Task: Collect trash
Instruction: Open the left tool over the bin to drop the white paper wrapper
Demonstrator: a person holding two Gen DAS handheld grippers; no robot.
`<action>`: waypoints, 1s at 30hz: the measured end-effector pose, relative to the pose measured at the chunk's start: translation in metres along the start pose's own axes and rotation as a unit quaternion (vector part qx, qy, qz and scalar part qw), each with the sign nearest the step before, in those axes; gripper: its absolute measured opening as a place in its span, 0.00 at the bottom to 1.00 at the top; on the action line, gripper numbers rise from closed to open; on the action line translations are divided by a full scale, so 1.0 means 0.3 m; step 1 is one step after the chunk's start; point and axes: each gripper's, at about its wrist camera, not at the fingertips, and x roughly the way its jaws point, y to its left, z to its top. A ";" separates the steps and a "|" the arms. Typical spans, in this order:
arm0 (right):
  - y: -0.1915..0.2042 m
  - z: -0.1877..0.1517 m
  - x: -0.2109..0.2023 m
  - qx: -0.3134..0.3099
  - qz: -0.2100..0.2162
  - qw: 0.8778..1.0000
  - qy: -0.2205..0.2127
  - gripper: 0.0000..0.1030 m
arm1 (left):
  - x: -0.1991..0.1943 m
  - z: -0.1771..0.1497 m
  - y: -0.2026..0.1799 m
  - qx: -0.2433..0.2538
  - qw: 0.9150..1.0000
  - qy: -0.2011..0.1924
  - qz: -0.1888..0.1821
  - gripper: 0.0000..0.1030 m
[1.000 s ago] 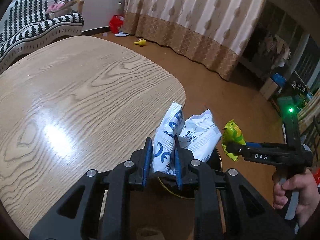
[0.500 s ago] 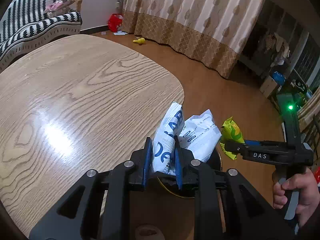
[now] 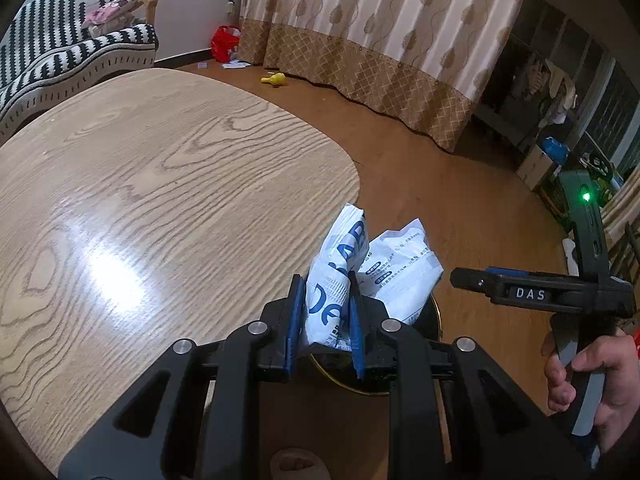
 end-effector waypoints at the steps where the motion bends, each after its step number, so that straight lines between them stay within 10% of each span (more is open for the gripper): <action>1: -0.005 -0.001 -0.003 0.003 -0.002 1.000 -0.003 0.72 | 0.003 -0.001 -0.005 0.002 1.000 0.001 -0.001 0.19; 18: -0.107 -0.010 -0.069 0.051 -0.019 0.998 -0.038 0.75 | 0.215 -0.054 -0.167 0.051 0.996 0.058 -0.046 0.21; 22: -0.126 -0.009 -0.085 0.061 -0.016 0.997 -0.049 0.78 | 0.218 -0.051 -0.175 0.049 0.997 0.046 -0.049 0.74; 30: -0.100 -0.014 -0.094 0.047 -0.015 0.997 -0.053 0.78 | 0.162 -0.039 -0.160 0.039 0.997 0.031 -0.054 0.74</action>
